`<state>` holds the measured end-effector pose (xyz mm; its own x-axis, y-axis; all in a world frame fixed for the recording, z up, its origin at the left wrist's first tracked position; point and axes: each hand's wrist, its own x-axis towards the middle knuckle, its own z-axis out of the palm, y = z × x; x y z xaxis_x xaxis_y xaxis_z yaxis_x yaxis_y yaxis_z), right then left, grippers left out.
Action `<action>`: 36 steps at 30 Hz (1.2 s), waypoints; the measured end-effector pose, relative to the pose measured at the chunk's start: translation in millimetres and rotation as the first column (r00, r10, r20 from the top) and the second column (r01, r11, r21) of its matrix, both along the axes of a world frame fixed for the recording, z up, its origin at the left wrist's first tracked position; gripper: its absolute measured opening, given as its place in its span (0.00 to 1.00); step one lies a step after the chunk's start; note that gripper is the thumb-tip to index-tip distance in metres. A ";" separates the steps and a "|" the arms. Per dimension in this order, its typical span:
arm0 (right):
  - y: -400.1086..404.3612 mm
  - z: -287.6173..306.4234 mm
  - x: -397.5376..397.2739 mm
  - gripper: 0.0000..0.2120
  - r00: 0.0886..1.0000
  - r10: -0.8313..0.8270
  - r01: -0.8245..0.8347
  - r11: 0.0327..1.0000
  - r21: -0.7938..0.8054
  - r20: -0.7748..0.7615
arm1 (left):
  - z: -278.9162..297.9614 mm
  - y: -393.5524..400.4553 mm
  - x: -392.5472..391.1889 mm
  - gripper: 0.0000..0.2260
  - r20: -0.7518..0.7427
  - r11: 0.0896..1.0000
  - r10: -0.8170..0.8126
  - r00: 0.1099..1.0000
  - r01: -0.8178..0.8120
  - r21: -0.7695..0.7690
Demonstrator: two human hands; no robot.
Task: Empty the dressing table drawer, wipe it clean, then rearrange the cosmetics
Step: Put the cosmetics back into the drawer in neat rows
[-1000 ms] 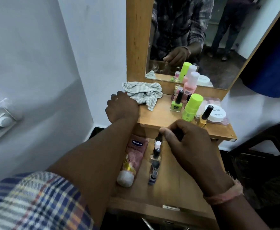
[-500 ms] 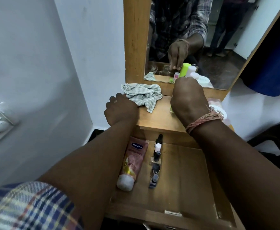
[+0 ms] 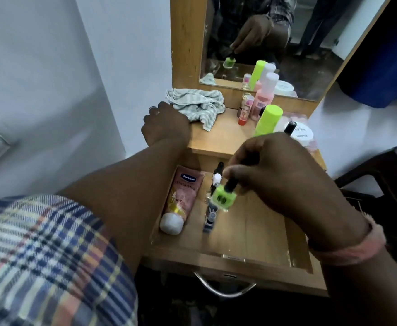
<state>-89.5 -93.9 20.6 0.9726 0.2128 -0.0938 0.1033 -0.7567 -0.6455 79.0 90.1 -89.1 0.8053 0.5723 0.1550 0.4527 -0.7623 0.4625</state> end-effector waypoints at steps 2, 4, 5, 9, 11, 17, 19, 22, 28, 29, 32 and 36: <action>0.1 -5.9 -16.9 0.04 0.995 0.053 -0.056 0.998 -0.031 -0.083 | 0.3 0.3 -0.7 0.17 0.002 1.000 0.000 1.000 0.000 -0.001; 0.9 -15.8 -27.7 0.05 0.987 0.086 -0.096 0.993 -0.065 -0.134 | -0.4 0.6 -1.1 0.16 0.017 1.000 0.002 1.000 -0.002 -0.005; 1.6 -22.3 -31.1 0.05 0.986 0.102 -0.115 0.988 -0.099 -0.128 | -0.7 0.4 -1.3 0.16 0.024 1.000 0.002 1.000 -0.002 -0.007; 4.8 -52.8 -37.0 0.05 0.989 0.142 -0.148 0.976 -0.157 -0.051 | 0.0 -0.2 -0.5 0.16 0.034 1.000 0.014 0.999 -0.014 -0.004; 6.3 -67.6 -37.6 0.05 0.990 0.136 -0.141 0.979 -0.145 -0.044 | -0.6 -0.1 -0.6 0.16 0.034 1.000 0.009 0.999 -0.009 0.000; 7.9 -93.8 -41.9 0.04 0.993 0.113 -0.115 0.984 -0.135 -0.023 | -1.2 0.6 2.3 0.16 0.022 1.000 0.017 1.000 -0.017 0.001; 9.2 -99.7 -43.6 0.06 0.992 0.124 -0.126 0.980 -0.157 -0.022 | -1.2 1.1 2.7 0.16 0.016 1.000 0.019 1.000 -0.019 0.000; 10.1 -102.1 -45.3 0.06 0.991 0.131 -0.129 0.974 -0.186 -0.005 | -1.8 0.6 2.6 0.16 0.021 1.000 0.016 1.000 -0.016 0.005; 11.1 -103.5 -51.1 0.06 0.987 0.155 -0.147 0.973 -0.180 0.032 | -3.4 0.3 3.5 0.16 0.030 1.000 0.018 0.999 -0.018 0.011; 11.1 -105.1 -51.9 0.06 0.988 0.150 -0.140 0.975 -0.171 0.047 | -3.9 0.4 3.4 0.15 0.029 1.000 0.015 0.999 -0.015 0.012; 10.0 -106.6 -54.1 0.06 0.989 0.131 -0.121 0.983 -0.135 0.068 | -3.5 1.0 3.5 0.15 0.029 1.000 0.009 1.000 -0.009 0.003; 7.3 -106.5 -55.6 0.07 0.992 0.103 -0.096 0.991 -0.093 0.078 | -2.1 0.7 3.4 0.16 0.014 1.000 0.012 1.000 -0.012 0.004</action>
<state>-145.1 -86.6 -85.9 0.9522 0.3032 -0.0374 0.2307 -0.7939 -0.5626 82.4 90.9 -91.2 0.7959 0.5816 0.1681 0.4558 -0.7584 0.4659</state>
